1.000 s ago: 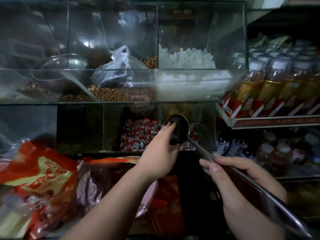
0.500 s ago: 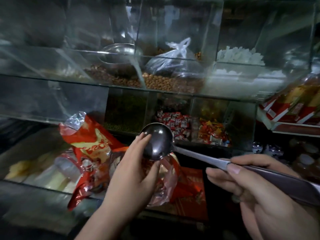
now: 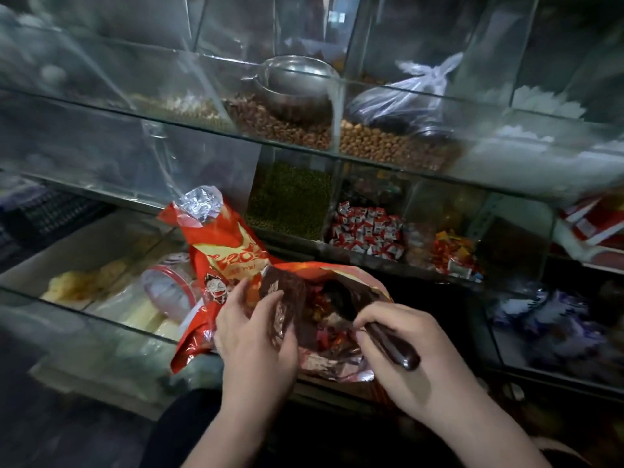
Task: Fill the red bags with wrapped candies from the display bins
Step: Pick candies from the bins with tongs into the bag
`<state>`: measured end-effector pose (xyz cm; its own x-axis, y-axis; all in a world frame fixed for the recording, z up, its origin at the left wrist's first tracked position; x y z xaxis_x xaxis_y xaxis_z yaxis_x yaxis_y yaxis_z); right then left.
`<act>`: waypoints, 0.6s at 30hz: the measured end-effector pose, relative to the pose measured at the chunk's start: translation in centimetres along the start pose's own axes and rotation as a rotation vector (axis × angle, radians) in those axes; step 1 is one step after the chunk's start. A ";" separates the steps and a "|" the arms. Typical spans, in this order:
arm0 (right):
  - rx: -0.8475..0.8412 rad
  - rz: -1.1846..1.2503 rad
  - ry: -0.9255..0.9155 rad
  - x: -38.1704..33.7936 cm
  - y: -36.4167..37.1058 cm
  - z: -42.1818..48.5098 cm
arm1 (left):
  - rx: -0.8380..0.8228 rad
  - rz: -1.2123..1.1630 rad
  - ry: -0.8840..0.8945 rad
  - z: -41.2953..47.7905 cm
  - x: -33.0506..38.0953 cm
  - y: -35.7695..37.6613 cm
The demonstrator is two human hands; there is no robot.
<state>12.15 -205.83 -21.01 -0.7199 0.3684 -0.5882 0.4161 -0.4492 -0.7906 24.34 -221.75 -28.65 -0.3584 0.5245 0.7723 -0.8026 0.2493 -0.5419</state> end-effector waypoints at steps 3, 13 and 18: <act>-0.088 -0.139 -0.051 0.4 1.4 2.6 | -0.150 -0.038 0.005 0.8 -0.1 1.3; -0.330 -0.340 -0.104 3.5 5.5 7.5 | -0.253 -0.152 0.016 1.4 0.4 4.3; 0.117 0.071 0.199 5.8 4.6 7.0 | -0.289 -0.164 -0.047 1.0 -0.5 5.2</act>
<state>6.04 -211.51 -26.87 -0.5629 0.4804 -0.6726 0.3864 -0.5664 -0.7279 19.87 -221.51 -31.47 -0.2623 0.4221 0.8677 -0.6854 0.5515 -0.4755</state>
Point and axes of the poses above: each hand's wrist, its own z-axis towards the middle knuckle, its own y-axis out of the palm, x = y × z, the point moved 3 cm from there along z, towards the middle knuckle, and after that the axes turned 6 degrees about -z, right-handed, at the moved point
